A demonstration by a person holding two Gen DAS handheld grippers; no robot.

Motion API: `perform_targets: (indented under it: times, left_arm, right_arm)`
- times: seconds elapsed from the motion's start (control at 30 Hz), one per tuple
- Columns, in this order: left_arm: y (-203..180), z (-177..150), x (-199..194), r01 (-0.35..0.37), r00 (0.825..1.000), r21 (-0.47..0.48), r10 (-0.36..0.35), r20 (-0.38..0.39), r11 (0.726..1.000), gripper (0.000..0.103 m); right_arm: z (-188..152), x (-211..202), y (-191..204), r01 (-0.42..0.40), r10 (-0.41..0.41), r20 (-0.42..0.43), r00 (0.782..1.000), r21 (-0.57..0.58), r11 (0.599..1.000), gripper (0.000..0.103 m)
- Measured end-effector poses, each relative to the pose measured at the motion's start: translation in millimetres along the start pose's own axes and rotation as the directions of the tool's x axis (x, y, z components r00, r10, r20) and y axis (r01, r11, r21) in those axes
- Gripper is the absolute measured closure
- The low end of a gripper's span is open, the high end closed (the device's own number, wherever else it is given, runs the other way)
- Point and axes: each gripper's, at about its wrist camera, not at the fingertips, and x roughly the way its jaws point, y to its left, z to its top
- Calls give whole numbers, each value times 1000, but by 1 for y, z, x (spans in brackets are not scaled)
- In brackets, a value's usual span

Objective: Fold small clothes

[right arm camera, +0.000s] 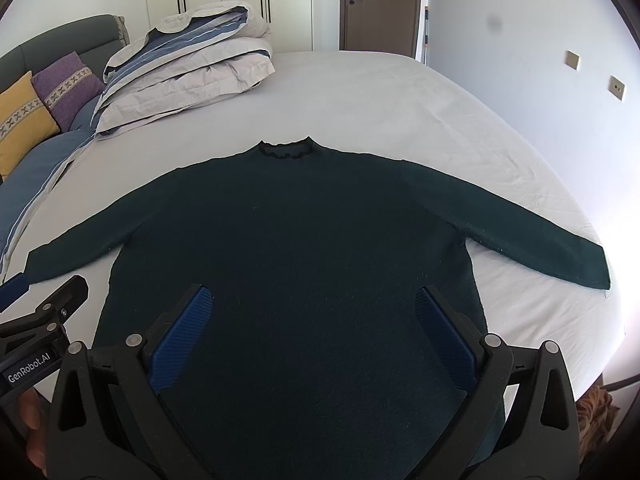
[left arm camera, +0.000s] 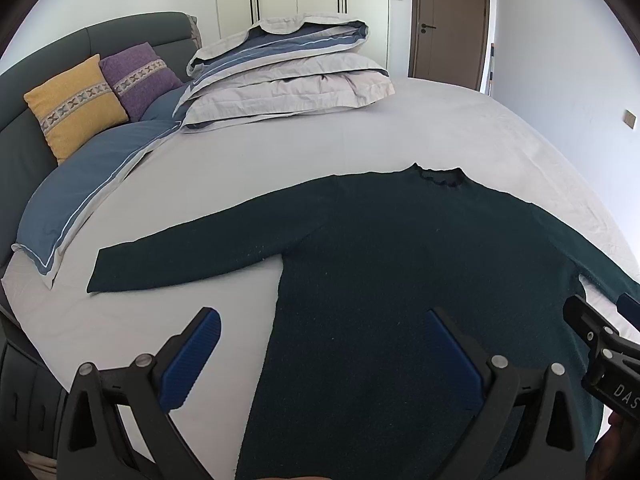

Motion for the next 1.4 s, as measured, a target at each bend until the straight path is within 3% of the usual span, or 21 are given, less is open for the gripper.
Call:
perform_targets:
  times: [1.4]
  left_arm:
    - [8,-5,1,-4,1000,2,4,-2,1000,0]
  right_arm:
    - [2,-1,-1,-5,5,-3,1000,2,1000,0]
